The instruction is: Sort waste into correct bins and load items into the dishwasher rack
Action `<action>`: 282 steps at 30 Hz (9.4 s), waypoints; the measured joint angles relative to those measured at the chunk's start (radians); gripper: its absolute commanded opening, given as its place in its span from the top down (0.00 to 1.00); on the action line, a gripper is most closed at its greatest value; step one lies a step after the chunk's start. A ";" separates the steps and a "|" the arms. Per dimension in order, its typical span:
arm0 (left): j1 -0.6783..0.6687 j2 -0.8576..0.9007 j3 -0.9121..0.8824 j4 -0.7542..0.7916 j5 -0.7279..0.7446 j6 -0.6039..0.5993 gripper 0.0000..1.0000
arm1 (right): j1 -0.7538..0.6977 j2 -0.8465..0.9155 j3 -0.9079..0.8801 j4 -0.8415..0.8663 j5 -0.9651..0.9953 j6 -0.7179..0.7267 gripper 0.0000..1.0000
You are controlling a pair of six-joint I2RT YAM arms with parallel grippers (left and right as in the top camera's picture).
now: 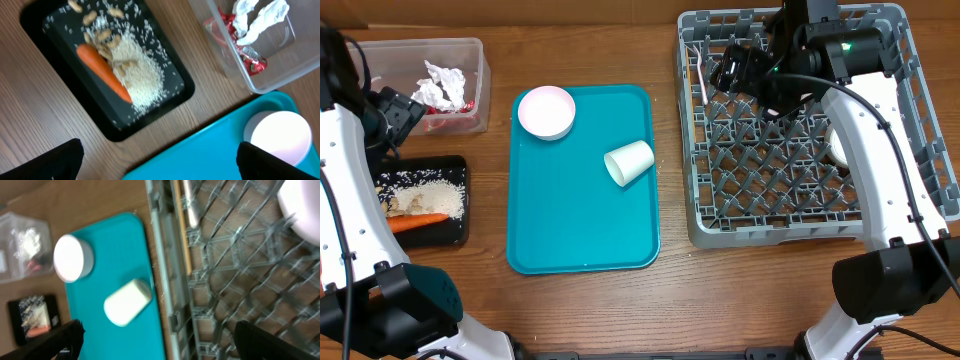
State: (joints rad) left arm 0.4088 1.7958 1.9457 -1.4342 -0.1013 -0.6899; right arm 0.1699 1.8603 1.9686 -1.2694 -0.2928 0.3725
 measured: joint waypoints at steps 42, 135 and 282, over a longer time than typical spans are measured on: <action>-0.356 0.192 -0.141 0.242 0.172 -0.200 0.00 | 0.001 0.000 0.000 0.065 -0.183 0.020 0.00; 0.089 -0.009 -0.122 -0.082 -0.004 -0.096 0.00 | 0.576 0.587 -0.013 0.962 0.359 -0.110 0.28; 0.089 -0.009 -0.127 -0.073 0.060 -0.096 0.00 | 0.001 -0.297 -0.769 0.047 1.538 0.542 0.84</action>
State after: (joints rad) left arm 0.4973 1.7870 1.8191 -1.5074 -0.0410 -0.7856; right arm 0.1707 1.5635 1.1992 -1.2224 1.2457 0.9146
